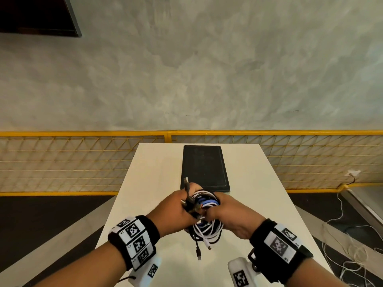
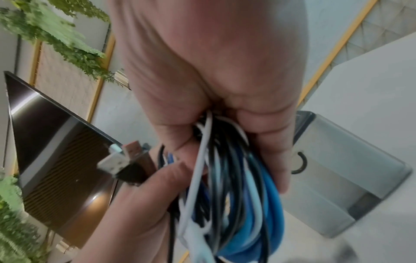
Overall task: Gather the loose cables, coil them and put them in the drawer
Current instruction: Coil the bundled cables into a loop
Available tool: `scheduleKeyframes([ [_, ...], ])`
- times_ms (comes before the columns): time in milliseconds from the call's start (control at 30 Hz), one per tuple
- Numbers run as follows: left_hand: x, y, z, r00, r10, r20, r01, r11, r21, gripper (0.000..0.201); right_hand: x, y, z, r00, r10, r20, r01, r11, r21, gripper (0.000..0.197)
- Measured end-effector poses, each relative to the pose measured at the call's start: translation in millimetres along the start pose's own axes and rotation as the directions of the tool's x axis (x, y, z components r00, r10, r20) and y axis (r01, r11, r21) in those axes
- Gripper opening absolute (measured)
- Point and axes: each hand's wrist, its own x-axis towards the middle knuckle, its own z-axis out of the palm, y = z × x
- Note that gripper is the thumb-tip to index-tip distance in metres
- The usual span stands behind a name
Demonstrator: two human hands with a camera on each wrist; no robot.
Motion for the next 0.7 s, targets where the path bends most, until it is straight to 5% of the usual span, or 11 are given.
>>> scheduleKeyframes([
  [267,7.8,-1.4,3.4,0.985,-0.174,0.019,0.167,0.903,-0.396,0.019,4.5,-1.7,1.4,1.0,0.009,-0.004,-0.008,0.987,0.163,0.053],
  [433,1.7,-4.0,7.3,0.98,-0.185,0.078,0.193,0.765,-0.615,0.027,6.7,-4.3,-6.3,0.999,0.011,0.039,-0.022,0.955,0.294,0.102],
  [633,7.4,-13.9,7.9,0.958,-0.283,-0.05,0.151,0.645,-0.749,0.028,28.3,-15.5,-8.2,0.994,0.07,0.084,-0.102,0.867,0.487,0.106],
  [700,11.6,-12.3,4.8,0.946,-0.307,-0.103,0.117,0.62,-0.776,0.025,30.6,-19.3,-10.6,0.997,0.071,0.009,-0.064,0.84,0.539,0.104],
])
